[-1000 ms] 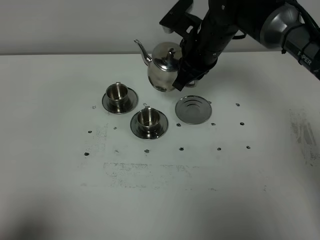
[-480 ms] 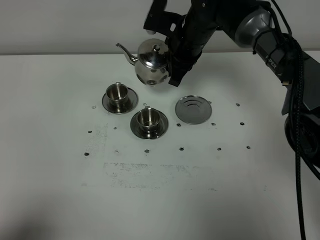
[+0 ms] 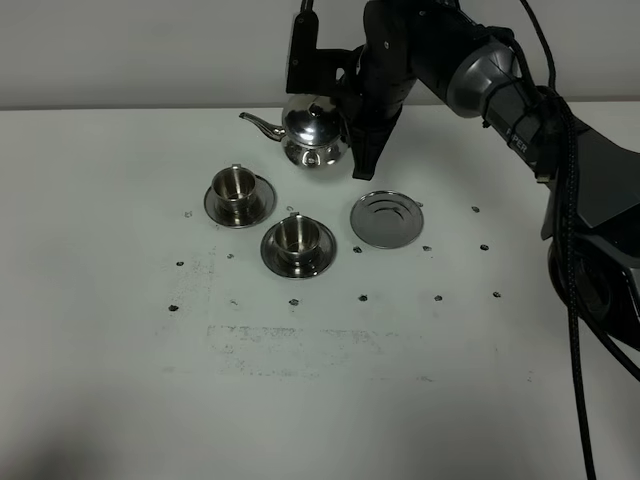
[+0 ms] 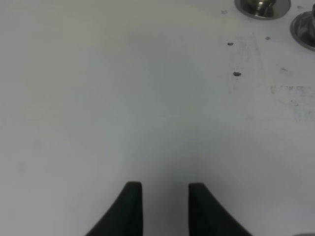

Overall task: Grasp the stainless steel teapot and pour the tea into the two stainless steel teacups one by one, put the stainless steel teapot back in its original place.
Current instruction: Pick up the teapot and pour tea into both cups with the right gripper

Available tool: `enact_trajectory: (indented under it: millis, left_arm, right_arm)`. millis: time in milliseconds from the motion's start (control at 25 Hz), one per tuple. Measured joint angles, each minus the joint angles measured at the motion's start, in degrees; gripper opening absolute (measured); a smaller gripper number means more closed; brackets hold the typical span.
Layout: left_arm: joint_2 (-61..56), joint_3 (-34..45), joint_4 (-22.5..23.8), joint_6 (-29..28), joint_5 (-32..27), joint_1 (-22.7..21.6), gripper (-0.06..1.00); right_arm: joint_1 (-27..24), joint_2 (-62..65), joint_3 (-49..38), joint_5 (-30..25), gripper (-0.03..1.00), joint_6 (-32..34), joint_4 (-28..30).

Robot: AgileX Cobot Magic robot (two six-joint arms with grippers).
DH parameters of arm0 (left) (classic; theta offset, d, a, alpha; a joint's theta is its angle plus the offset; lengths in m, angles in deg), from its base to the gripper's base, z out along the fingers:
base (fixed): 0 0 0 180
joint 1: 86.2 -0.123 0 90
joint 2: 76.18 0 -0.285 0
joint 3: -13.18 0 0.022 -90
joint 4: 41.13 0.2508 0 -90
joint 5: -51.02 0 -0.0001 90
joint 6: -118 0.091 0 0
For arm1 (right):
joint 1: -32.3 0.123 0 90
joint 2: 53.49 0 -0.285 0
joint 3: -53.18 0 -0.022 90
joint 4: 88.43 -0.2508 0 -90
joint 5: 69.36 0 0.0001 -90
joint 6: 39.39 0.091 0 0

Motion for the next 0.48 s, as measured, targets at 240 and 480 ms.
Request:
enact_trajectory:
  millis: [240,480]
  left_arm:
    - [0.00,0.00,0.00,0.00,0.00,0.00,0.29]
    - [0.00,0.00,0.00,-0.05,0.00,0.00,0.29]
  right_arm:
    - [0.93,-1.27,0.04,0.04,0.18,-4.70,2.63]
    - [3.07,-2.47,0.04,1.80,0.18,-7.44,6.21]
